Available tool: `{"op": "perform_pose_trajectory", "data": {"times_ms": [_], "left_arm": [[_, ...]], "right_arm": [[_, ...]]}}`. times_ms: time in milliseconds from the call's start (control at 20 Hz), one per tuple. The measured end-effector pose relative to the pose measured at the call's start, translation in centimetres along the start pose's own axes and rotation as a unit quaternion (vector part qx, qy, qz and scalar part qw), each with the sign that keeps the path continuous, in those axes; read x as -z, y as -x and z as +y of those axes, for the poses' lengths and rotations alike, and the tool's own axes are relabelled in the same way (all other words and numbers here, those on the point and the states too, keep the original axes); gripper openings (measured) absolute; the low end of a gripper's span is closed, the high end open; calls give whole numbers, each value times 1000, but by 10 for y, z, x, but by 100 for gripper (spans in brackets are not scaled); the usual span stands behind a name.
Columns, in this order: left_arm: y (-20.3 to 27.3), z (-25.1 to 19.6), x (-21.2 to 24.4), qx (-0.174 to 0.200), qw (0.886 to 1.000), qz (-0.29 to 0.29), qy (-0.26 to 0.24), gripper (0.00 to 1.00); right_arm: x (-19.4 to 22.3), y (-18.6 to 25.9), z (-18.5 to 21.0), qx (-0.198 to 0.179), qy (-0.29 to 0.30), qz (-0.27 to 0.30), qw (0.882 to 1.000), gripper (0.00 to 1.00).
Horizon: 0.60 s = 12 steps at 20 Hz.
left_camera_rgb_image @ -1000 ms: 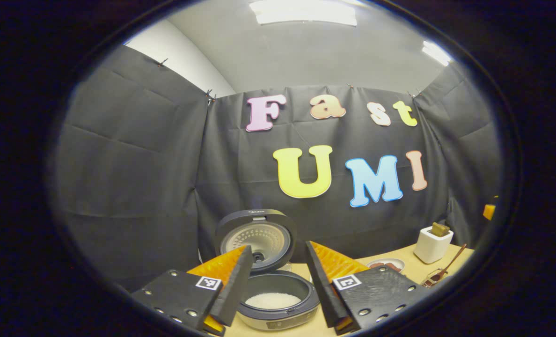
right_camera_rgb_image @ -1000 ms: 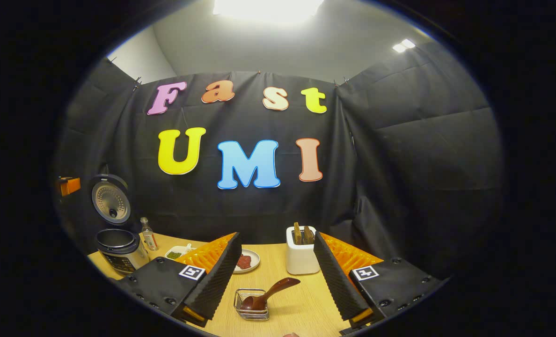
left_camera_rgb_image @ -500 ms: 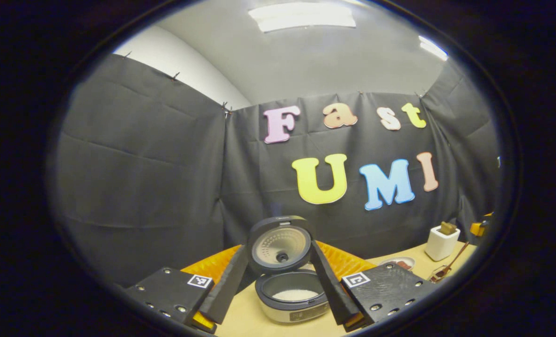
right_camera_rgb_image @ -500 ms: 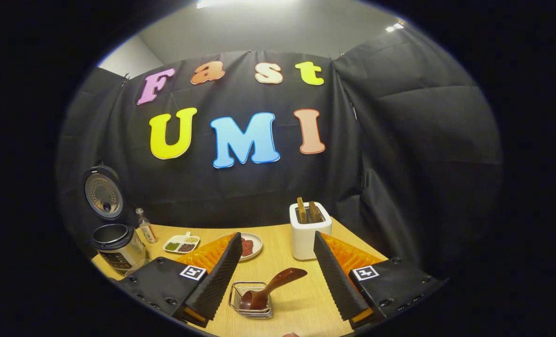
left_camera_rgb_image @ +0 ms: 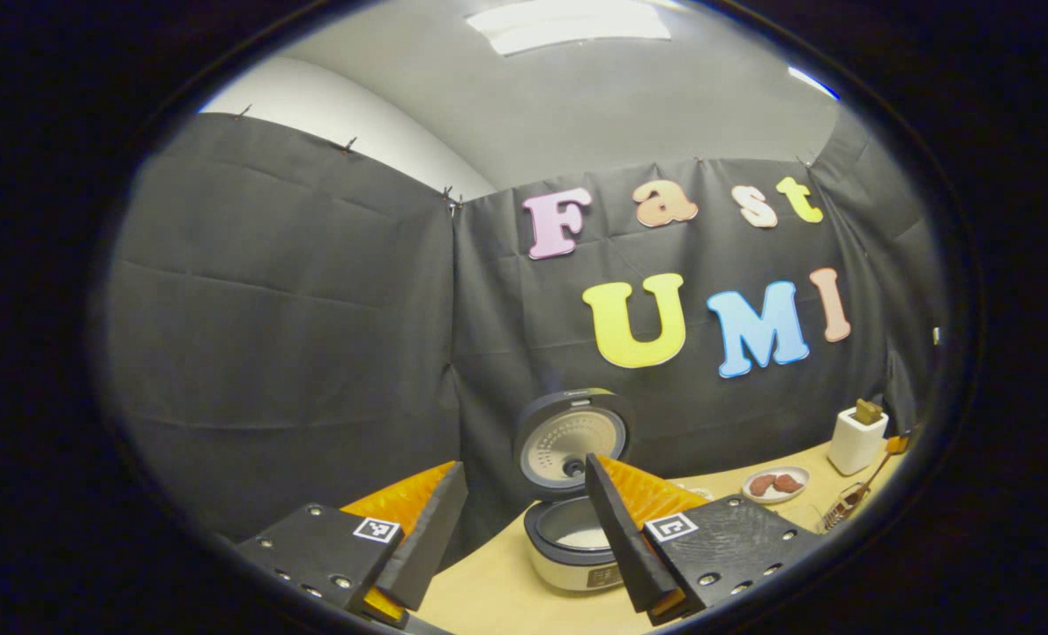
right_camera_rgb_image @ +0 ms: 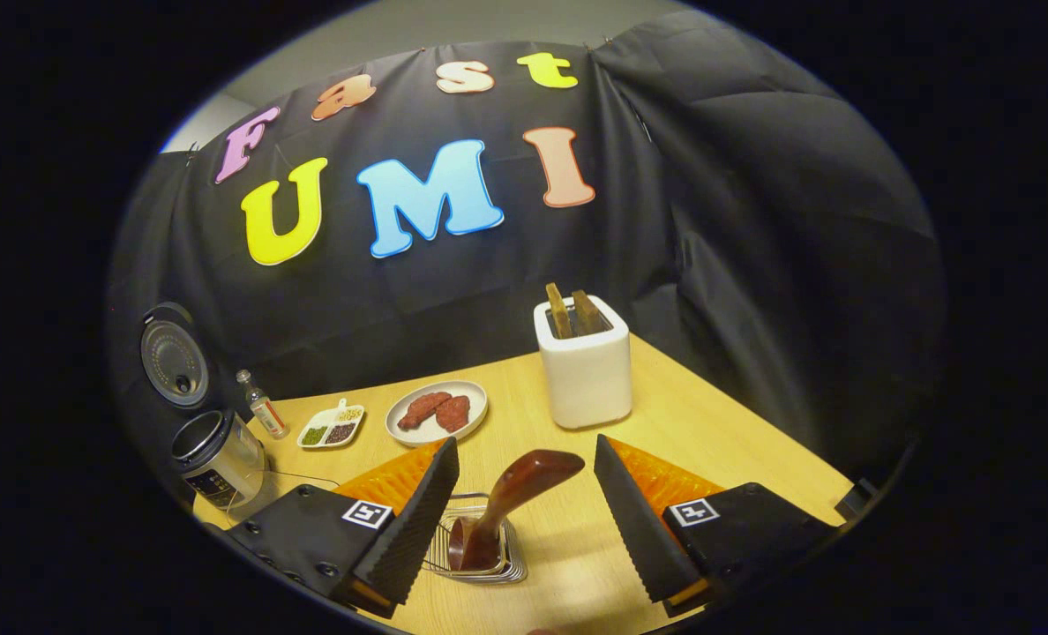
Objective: Close the left gripper, press the button to open the rice cooker; take a wooden spoon from the chopstick holder with the right hand, scoop a spoonful of rice and pour it into the rice cooker, then put the wooden spoon back into the chopstick holder.
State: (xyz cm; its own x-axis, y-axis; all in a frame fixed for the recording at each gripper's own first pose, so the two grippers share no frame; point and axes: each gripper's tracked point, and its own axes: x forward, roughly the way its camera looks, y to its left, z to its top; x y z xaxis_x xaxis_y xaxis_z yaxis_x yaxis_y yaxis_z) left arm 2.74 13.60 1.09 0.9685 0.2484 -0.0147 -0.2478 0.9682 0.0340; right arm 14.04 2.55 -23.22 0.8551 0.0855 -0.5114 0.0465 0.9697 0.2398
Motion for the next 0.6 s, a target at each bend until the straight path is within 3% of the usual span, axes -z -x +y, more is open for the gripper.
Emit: {"op": "perform_pose_trajectory", "data": {"times_ms": [50,100,250,400,450,600], "left_arm": [[1,2,3,-1,1000,4,-1,86],[1,3,5,-2,1000,8,0,86],[-1,3,12,-4,1000,18,-2,85],[-1,8,12,-6,1000,18,-6,84],[-2,9,11,-6,1000,17,-7,84],[-5,12,12,-6,1000,15,-7,84]], "right_arm": [[9,-4,2,-4,-13,15,1000,93],[18,-6,3,-10,-28,32,999,98],[37,-15,15,-28,-70,70,995,96],[47,-17,22,-37,-96,88,991,70],[48,-18,25,-40,-109,91,989,49],[49,-19,24,-35,-134,100,985,17]]}}
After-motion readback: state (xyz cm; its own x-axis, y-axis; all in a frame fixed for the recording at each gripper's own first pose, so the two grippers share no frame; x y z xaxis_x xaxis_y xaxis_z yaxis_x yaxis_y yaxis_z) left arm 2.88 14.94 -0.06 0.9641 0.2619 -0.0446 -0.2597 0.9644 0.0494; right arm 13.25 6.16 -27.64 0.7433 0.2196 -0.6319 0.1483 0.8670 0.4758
